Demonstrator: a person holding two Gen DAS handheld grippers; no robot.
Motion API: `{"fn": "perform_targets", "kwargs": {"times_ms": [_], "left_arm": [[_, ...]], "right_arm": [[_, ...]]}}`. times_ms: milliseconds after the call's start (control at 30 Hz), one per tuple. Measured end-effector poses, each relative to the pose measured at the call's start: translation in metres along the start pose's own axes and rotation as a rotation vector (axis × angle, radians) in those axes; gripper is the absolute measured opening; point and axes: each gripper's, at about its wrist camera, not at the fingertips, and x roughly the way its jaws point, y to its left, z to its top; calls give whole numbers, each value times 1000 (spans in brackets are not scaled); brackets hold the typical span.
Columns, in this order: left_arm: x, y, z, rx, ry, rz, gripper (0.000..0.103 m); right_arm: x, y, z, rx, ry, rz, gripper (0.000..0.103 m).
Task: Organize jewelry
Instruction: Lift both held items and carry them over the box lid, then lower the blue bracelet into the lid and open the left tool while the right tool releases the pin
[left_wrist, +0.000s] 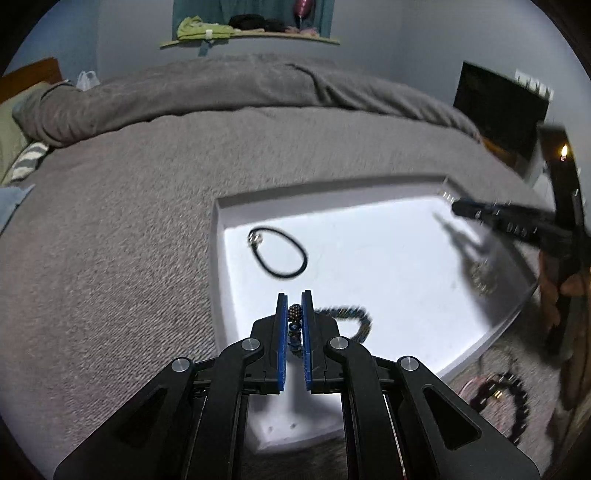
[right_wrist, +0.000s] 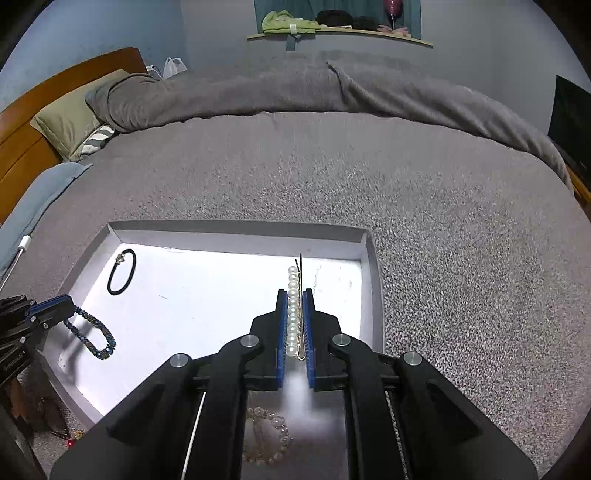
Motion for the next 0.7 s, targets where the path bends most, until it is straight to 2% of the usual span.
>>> {"fn": "perform_targets", "kwargs": {"times_ms": [300, 700], "left_arm": [[1, 7, -7, 33, 16, 75, 8], [3, 11, -10, 31, 19, 74, 8]], "right_arm": [[7, -1, -5, -12, 11, -19, 8], [11, -4, -7, 21, 24, -26, 8]]}}
